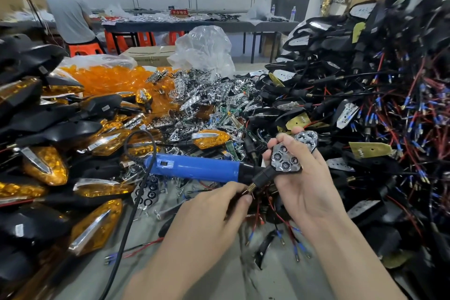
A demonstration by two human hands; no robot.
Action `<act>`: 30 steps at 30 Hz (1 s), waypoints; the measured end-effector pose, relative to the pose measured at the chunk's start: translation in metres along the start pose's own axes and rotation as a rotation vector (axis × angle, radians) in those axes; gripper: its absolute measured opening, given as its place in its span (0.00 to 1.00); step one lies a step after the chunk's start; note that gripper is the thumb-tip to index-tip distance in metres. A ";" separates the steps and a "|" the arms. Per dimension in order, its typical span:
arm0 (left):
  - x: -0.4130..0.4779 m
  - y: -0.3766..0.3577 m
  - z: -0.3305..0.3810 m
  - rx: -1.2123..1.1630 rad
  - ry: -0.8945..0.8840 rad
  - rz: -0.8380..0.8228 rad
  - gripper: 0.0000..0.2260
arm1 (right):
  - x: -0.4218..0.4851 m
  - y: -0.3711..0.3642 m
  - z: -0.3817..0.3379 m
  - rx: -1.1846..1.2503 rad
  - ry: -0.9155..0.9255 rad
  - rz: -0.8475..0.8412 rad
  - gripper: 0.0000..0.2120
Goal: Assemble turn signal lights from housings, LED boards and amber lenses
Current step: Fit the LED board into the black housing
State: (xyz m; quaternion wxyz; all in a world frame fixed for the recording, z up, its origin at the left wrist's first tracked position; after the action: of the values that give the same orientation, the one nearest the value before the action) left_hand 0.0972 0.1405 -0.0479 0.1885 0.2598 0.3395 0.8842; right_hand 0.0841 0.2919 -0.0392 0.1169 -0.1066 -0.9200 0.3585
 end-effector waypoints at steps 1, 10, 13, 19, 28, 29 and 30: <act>0.000 0.000 0.000 0.011 -0.007 -0.015 0.15 | 0.000 0.000 -0.002 0.005 0.004 -0.001 0.10; -0.001 0.004 0.008 -0.020 -0.070 -0.009 0.16 | 0.000 -0.002 -0.005 0.038 0.013 -0.023 0.09; -0.001 0.009 0.007 0.019 -0.074 0.008 0.17 | 0.002 0.003 -0.007 0.020 0.028 0.007 0.10; -0.002 0.026 -0.008 0.027 0.005 -0.104 0.16 | 0.006 0.019 -0.024 0.107 0.074 0.060 0.08; -0.012 0.036 -0.035 0.030 0.240 -0.217 0.25 | 0.006 0.022 -0.029 0.168 0.083 0.065 0.09; -0.008 0.039 -0.028 0.070 0.188 -0.145 0.25 | 0.006 0.021 -0.029 0.166 0.084 0.064 0.10; -0.005 0.041 -0.018 0.094 0.123 -0.067 0.24 | 0.006 0.019 -0.028 0.161 0.081 0.061 0.10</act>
State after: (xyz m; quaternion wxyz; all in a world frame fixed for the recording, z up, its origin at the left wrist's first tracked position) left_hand 0.0842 0.1001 -0.0326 0.1843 0.2018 0.4003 0.8747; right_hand 0.0890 0.3250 -0.0313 0.1513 -0.1393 -0.8790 0.4301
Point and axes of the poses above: each hand's wrist, its own x-axis towards the middle knuckle, its own y-axis out of the back of the hand, z = x × y, the point moved 10 cm from there along x, towards the middle knuckle, and after that the axes turned 9 degrees about -x, right-handed, at the moved point
